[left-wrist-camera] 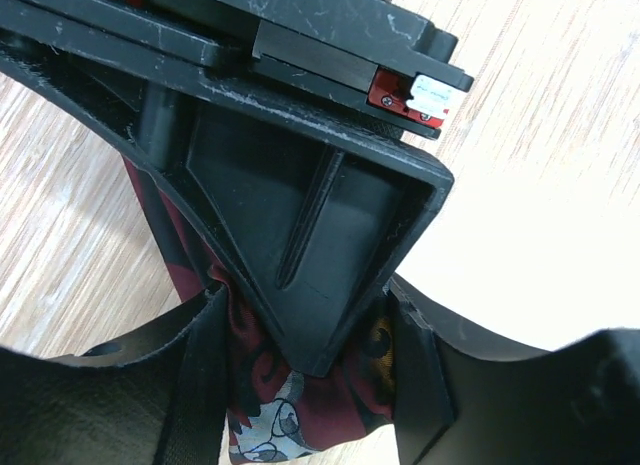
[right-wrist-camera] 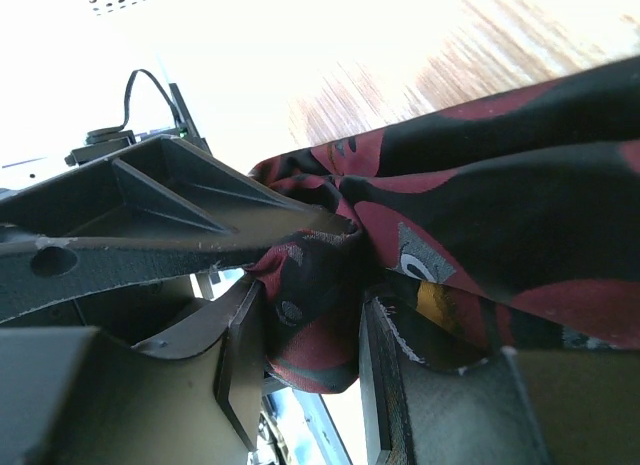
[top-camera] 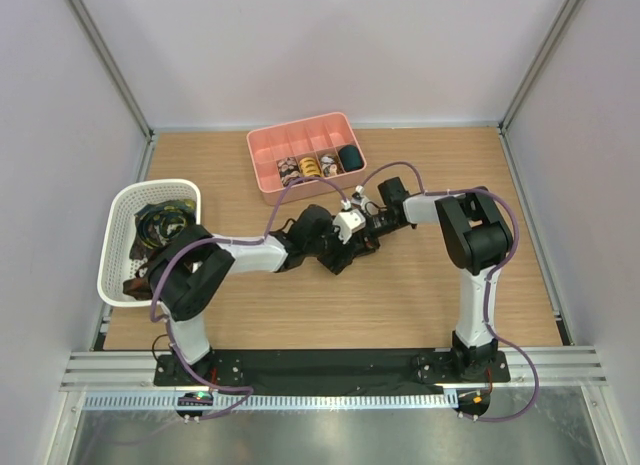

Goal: Roll the ties
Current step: Roll the tie

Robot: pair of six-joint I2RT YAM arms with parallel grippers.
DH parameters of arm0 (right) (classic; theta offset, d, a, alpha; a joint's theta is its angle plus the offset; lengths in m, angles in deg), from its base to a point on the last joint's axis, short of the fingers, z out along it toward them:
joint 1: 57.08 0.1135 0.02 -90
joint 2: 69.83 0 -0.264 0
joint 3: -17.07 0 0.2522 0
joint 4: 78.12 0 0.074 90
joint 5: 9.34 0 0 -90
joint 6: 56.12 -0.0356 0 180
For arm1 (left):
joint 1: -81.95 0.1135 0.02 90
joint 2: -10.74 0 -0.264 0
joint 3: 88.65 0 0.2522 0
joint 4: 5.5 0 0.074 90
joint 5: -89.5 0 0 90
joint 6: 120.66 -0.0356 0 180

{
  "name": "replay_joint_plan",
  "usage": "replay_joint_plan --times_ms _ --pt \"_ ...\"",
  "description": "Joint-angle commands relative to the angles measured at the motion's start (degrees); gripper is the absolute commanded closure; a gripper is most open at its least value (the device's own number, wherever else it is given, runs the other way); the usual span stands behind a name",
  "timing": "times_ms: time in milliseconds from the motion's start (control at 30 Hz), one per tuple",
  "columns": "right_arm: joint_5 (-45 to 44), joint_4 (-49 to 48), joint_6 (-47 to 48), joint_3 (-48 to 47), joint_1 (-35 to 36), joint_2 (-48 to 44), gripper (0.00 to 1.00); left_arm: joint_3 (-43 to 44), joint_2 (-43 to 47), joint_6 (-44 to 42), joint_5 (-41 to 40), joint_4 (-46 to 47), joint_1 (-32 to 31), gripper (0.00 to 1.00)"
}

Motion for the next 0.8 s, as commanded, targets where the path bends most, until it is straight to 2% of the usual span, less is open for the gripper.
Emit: replay_joint_plan --times_ms 0,200,233,333,433,500,633,767 --pt "-9.05 -0.38 2.13 1.79 0.23 -0.11 0.96 1.77 -1.31 -0.14 -0.81 -0.01 0.54 0.44" --pt "-9.58 -0.91 1.51 2.49 0.22 -1.86 0.96 2.22 -1.66 0.30 -10.11 -3.53 -0.51 0.39" --pt "-9.76 -0.91 1.43 2.58 0.31 -2.13 0.96 1.60 -0.70 0.39 -11.78 -3.00 -0.86 0.33" --pt "-10.37 -0.99 1.51 2.94 0.23 -2.92 0.96 -0.16 1.06 0.48 -14.26 -0.72 -1.39 0.24" --pt "-10.29 -1.08 1.69 3.02 0.23 -3.45 0.96 0.18 2.21 0.65 -16.10 -1.24 -1.48 0.20" --pt "-10.37 -1.17 1.86 3.29 0.40 -4.15 0.96 0.71 1.68 0.65 -15.93 -2.29 -1.39 0.21" --pt "-11.07 -0.91 3.26 3.64 0.93 -5.73 0.96 1.24 -0.69 0.21 -14.88 -2.38 -1.39 0.34" --pt "-11.08 0.84 5.55 1.72 1.10 -5.47 0.95 0.28 -1.48 0.04 -11.63 -1.25 -1.13 0.42"
